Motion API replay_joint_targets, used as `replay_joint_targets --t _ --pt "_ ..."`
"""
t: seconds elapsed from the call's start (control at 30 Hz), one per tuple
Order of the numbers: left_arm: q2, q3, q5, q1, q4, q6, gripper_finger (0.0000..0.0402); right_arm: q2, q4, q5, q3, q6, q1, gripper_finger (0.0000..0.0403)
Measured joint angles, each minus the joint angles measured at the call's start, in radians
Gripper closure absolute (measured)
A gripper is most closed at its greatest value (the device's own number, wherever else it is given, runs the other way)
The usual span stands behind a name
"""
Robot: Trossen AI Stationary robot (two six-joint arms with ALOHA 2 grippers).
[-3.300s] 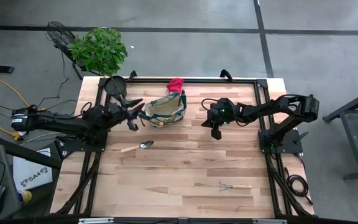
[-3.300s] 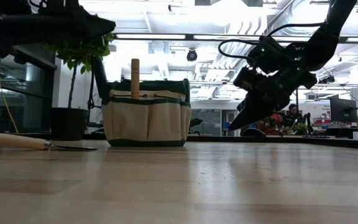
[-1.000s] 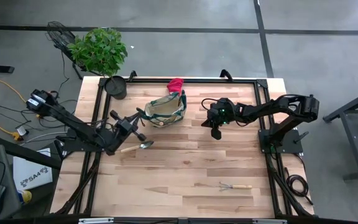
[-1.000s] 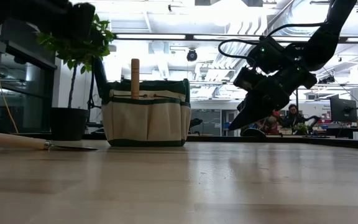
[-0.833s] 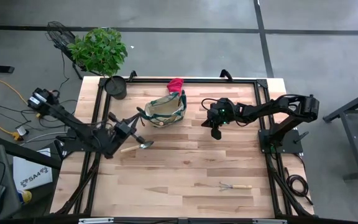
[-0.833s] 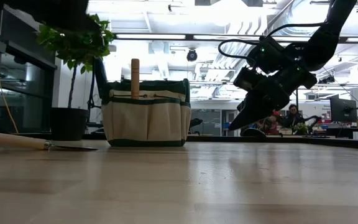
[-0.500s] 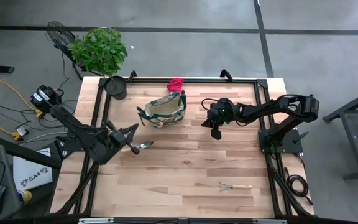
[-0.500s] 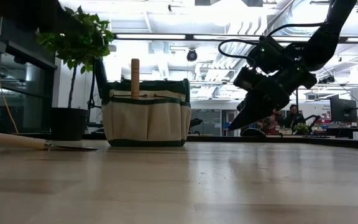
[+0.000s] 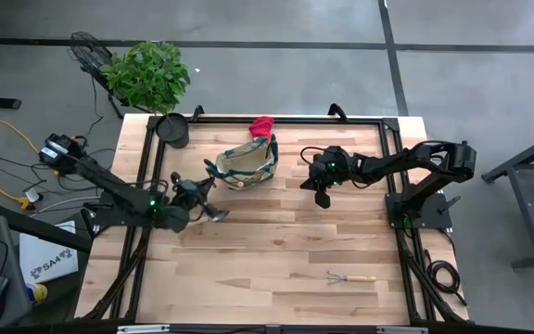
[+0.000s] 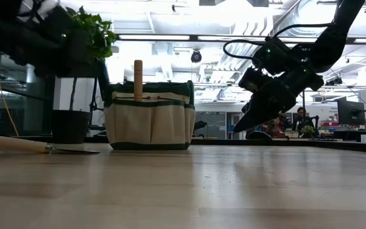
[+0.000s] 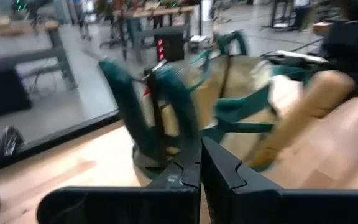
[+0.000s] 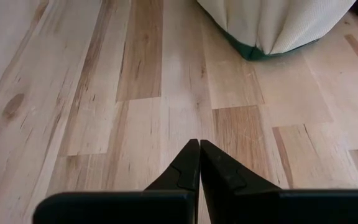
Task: Pick & Place Garden tools in Gardening bag
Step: Put the shear scissor into the gardening bag, then put the trowel into the gardening bag
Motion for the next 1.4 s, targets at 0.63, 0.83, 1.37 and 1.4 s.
replay_joint_targets --t 0.63,0.83,1.37,1.4 --pt "0.056 0.000 0.311 0.274 -0.022 -0.086 0.0401 0.000 0.000 -0.010 0.000 0.000 0.000 0.0399" --pt "0.067 0.000 0.324 0.278 -0.005 -0.084 0.0401 0.000 -0.001 -0.010 0.000 0.000 0.000 0.0399" --pt "0.051 0.141 0.399 0.276 -0.104 0.084 0.0401 0.000 -0.014 -0.010 0.000 0.000 0.000 0.0399" --pt "0.051 0.155 0.404 0.268 -0.129 0.084 0.0401 0.000 -0.018 -0.010 0.000 0.000 0.000 0.0399"
